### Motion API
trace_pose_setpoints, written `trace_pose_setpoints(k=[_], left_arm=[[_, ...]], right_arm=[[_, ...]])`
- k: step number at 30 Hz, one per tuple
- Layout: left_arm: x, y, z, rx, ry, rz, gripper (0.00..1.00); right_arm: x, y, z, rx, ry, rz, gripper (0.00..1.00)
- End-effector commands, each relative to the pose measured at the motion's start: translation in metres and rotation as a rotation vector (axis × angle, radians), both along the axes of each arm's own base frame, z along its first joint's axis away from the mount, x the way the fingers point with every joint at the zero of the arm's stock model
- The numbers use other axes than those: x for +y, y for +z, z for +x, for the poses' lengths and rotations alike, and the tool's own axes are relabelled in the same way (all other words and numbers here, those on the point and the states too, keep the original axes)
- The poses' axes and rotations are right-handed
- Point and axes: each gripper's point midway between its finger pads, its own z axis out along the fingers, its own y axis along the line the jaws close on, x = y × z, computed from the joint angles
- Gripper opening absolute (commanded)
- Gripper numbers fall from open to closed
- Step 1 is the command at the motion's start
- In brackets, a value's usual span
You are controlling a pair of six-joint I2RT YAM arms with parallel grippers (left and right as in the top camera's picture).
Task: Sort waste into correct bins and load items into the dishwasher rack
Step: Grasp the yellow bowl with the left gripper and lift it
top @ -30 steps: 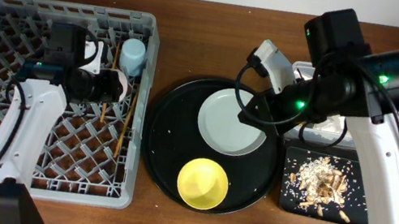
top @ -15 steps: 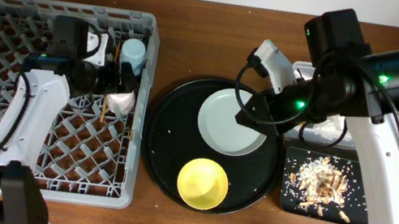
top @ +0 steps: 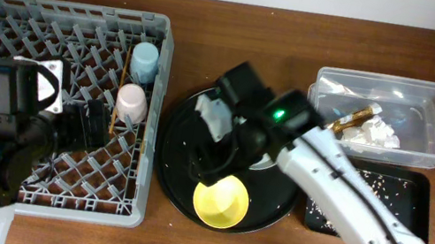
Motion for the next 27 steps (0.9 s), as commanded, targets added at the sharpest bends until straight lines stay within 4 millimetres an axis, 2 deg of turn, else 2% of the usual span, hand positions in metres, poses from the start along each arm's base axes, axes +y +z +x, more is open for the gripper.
trace_pose_setpoints(k=[1, 2, 4, 7, 10, 11, 12, 13, 14, 16, 17, 18, 19, 20, 21, 22, 23, 24, 25, 26, 27], left_arm=[[0.005, -0.003, -0.009, 0.038, 0.027, 0.02, 0.99], [0.005, -0.004, -0.01, 0.041, 0.027, 0.02, 0.99], [0.005, -0.004, -0.01, 0.041, 0.027, 0.02, 0.99], [0.005, -0.004, -0.01, 0.041, 0.027, 0.02, 0.99], [0.005, -0.005, -0.012, 0.052, 0.027, 0.02, 0.99], [0.011, -0.006, -0.012, 0.054, 0.047, 0.043, 0.99], [0.027, -0.005, -0.012, 0.049, 0.17, 0.055, 0.99], [0.042, -0.003, -0.013, 0.043, 0.273, 0.059, 0.99], [0.066, 0.002, -0.019, 0.019, 0.41, 0.051, 0.99], [0.084, 0.008, -0.03, -0.013, 0.519, 0.003, 0.99], [0.082, 0.008, -0.032, -0.014, 0.516, -0.017, 0.99], [0.069, 0.007, -0.03, -0.006, 0.439, -0.053, 0.99], [0.041, 0.007, -0.023, -0.012, 0.255, -0.106, 0.99], [0.014, 0.008, -0.021, -0.017, 0.099, -0.168, 0.99], [-0.001, 0.007, -0.021, -0.012, 0.028, -0.203, 0.99], [-0.014, 0.002, -0.023, 0.007, -0.029, -0.218, 0.99], [-0.025, -0.003, -0.024, 0.027, -0.073, -0.221, 0.99], [-0.046, -0.01, -0.028, 0.053, -0.158, -0.231, 0.99], [-0.06, -0.014, -0.03, 0.063, -0.219, -0.238, 0.98], [-0.08, -0.019, -0.03, 0.069, -0.291, -0.245, 0.98], [-0.097, -0.024, -0.03, 0.07, -0.345, -0.256, 0.96]], right_arm=[[0.012, -0.039, -0.015, -0.002, -0.099, -0.089, 0.38], [0.016, -0.059, -0.027, 0.014, -0.127, -0.119, 0.38], [0.013, -0.087, -0.043, 0.009, -0.156, -0.191, 0.41], [0.016, -0.096, -0.052, -0.006, -0.127, -0.203, 0.47], [0.003, -0.109, -0.041, -0.095, -0.229, -0.286, 0.46], [0.006, -0.117, -0.044, -0.097, -0.222, -0.272, 0.46], [0.008, -0.125, -0.045, -0.104, -0.217, -0.26, 0.51], [0.01, -0.132, -0.045, -0.108, -0.214, -0.248, 0.7], [0.013, -0.139, -0.047, -0.102, -0.21, -0.23, 0.99], [0.015, -0.141, -0.046, -0.106, -0.211, -0.218, 0.99], [0.017, -0.14, -0.044, -0.111, -0.212, -0.207, 0.99], [0.024, -0.13, -0.039, -0.131, -0.201, -0.179, 0.99], [0.026, -0.107, -0.03, -0.175, -0.167, -0.154, 0.99], [0.02, -0.076, -0.014, -0.219, -0.203, -0.135, 0.99], [0.007, -0.035, 0.007, -0.257, -0.275, -0.097, 0.99], [-0.014, 0.004, 0.029, -0.289, -0.361, -0.056, 0.99], [-0.05, 0.043, 0.055, -0.334, -0.472, -0.022, 0.99], [-0.086, 0.064, 0.072, -0.362, -0.579, -0.01, 0.99], [-0.114, 0.074, 0.082, -0.376, -0.663, -0.01, 0.99], [-0.153, 0.081, 0.091, -0.385, -0.775, -0.026, 0.99], [-0.182, 0.081, 0.095, -0.379, -0.856, -0.047, 0.99]])
